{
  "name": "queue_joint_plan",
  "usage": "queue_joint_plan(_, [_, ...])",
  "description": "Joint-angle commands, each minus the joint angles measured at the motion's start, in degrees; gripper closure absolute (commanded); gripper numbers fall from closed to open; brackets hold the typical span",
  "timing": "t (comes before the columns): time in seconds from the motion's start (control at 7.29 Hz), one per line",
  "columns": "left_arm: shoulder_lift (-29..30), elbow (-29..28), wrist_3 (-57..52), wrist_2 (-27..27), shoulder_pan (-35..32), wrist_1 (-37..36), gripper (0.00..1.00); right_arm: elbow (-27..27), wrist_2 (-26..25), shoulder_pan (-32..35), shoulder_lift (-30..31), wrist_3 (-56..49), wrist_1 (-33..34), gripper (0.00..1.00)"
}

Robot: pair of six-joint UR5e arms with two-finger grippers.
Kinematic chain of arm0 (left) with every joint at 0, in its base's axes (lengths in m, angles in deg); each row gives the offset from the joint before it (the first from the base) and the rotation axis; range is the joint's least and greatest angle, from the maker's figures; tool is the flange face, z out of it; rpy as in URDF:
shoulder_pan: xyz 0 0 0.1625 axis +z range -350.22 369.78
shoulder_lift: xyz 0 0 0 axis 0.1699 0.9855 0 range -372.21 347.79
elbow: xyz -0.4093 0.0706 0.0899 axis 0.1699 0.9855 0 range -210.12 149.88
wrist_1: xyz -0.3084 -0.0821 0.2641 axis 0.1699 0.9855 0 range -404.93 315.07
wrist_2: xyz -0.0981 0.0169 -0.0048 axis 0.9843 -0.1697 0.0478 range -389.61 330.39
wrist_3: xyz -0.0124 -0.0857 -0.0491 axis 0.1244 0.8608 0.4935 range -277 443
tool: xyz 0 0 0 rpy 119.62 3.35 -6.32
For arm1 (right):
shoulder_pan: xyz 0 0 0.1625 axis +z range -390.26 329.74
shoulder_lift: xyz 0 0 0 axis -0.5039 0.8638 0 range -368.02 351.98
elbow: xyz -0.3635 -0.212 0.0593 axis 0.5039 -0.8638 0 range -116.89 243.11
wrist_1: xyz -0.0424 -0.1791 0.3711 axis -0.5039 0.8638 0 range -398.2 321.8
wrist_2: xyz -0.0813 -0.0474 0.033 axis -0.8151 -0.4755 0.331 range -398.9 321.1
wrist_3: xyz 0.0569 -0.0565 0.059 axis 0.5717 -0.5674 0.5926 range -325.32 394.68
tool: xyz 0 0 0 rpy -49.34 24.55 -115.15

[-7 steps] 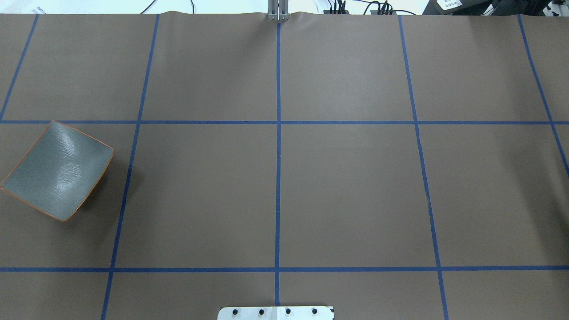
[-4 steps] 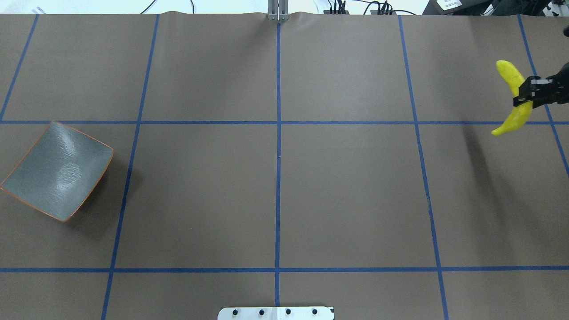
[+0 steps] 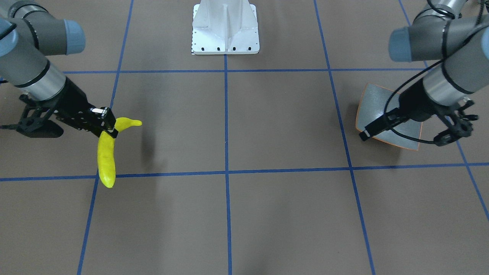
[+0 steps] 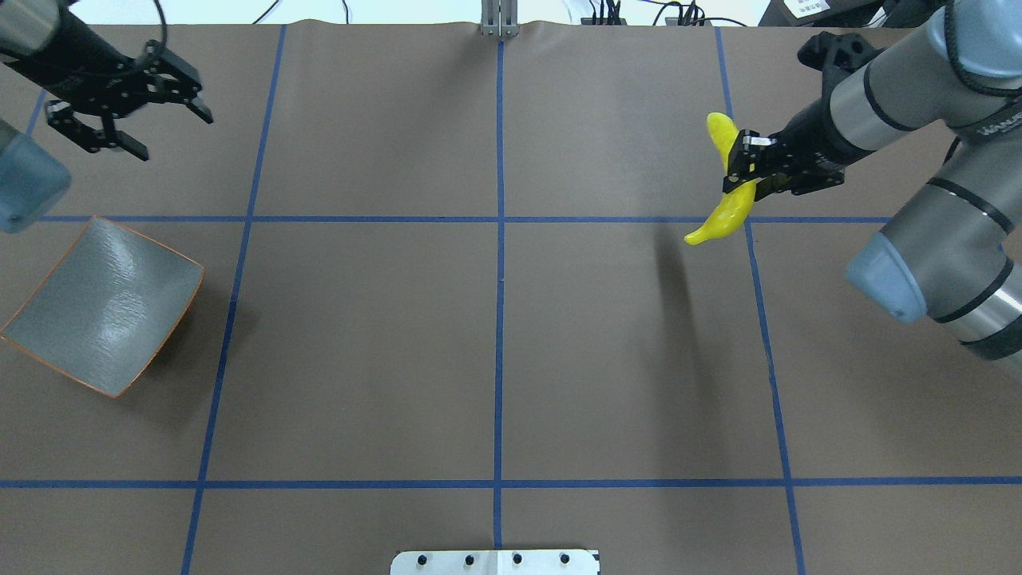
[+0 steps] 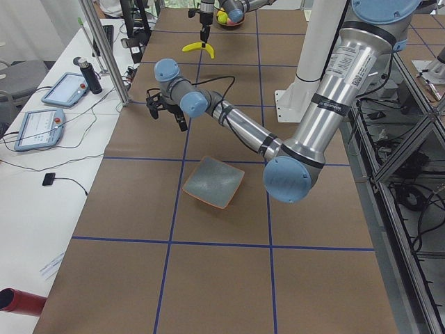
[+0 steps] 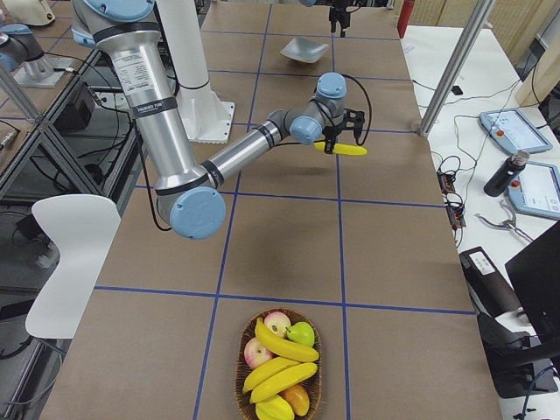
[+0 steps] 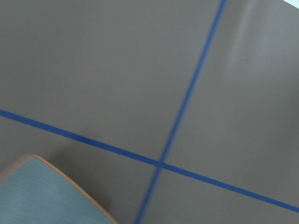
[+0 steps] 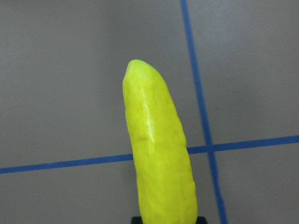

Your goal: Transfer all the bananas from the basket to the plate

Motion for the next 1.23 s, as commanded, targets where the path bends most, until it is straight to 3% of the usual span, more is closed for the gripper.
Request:
queue_joint_plan(0.0, [6.4, -1.5, 16.7, -0.3, 6.3, 5.0, 0.00, 3.5, -2.6, -5.9, -2.4, 8.6, 0.0, 1.00])
queue_joint_plan(0.14, [9.1, -2.5, 21.6, -0.4, 8.4, 7.9, 0.00, 4.7, -4.2, -8.2, -3.1, 9.4, 0.1, 1.00])
queue_joint_plan(0.55, [12.1, -2.4, 23.7, -13.4, 18.4, 18.2, 0.00, 7.0, -3.6, -10.2, -3.2, 9.7, 0.1, 1.00])
queue_joint_plan(0.82, [12.5, -2.4, 23.5, -14.6, 20.0, 24.3, 0.00, 7.5, -3.7, -11.5, -3.2, 10.5, 0.1, 1.00])
queue_joint_plan(1.1, [14.4, -4.0, 23.4, -15.1, 21.0, 24.9, 0.00, 7.8, -4.1, -13.4, -3.7, 10.3, 0.1, 1.00])
